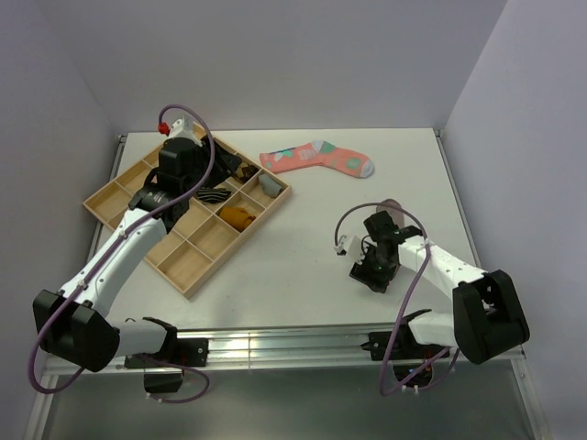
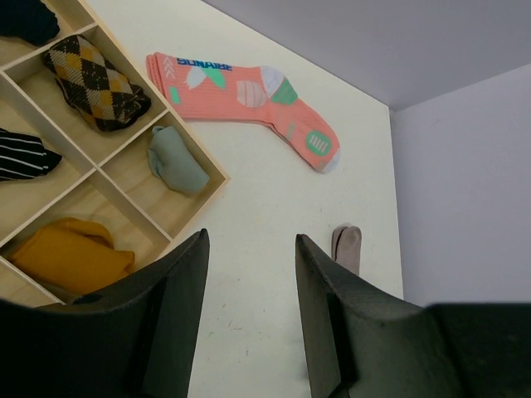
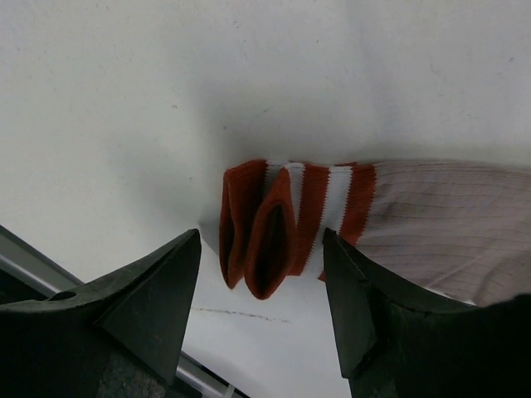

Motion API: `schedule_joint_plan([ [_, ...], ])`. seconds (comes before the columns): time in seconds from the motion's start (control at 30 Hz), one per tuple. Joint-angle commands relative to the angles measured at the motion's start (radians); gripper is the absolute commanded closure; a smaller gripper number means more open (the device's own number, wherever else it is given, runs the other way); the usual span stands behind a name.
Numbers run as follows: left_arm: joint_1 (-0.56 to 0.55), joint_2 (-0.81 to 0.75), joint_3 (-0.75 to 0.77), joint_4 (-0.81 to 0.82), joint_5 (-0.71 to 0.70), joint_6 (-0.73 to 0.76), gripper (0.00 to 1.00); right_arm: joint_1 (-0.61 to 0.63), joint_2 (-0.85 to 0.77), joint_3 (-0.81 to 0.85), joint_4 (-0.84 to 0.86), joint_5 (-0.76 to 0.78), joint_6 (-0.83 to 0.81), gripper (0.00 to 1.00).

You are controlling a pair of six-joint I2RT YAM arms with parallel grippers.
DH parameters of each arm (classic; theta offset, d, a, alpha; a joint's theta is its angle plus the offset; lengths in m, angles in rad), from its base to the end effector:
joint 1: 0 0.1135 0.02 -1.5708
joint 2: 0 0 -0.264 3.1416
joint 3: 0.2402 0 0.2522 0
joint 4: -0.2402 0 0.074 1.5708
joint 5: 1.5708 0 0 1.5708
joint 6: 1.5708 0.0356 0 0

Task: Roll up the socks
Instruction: Roll the sock at the center of the board.

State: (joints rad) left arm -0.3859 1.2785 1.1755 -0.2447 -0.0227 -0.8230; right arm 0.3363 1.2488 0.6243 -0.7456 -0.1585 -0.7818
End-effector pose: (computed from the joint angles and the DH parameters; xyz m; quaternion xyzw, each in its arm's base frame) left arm 0.2753 -0.1110 0.3635 -0.1839 0.7978 -0.3186 0.4777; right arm 0.1794 0.0687 0.1624 -0.5328 0.8366 0.0548 0.1148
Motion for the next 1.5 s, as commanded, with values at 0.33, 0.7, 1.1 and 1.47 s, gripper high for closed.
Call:
schedule_joint_plan([
  [0.33,-0.004,0.004,0.019,0.030,0.010,0.036,0.49,0.055,-0.029,-0.037,0.017,0.062,0.058,0.48],
  [0.7,-0.002,0.010,0.009,0.036,0.004,0.036,0.49,0.112,-0.031,-0.052,0.103,0.155,0.104,0.58],
  [1.1,-0.004,0.030,0.012,0.038,0.003,0.038,0.49,0.217,0.208,0.133,0.144,0.105,0.119,0.65],
  [1.47,0.005,-0.021,0.000,0.007,-0.002,0.061,0.49,0.426,0.363,0.235,0.172,0.080,0.182,0.67],
])
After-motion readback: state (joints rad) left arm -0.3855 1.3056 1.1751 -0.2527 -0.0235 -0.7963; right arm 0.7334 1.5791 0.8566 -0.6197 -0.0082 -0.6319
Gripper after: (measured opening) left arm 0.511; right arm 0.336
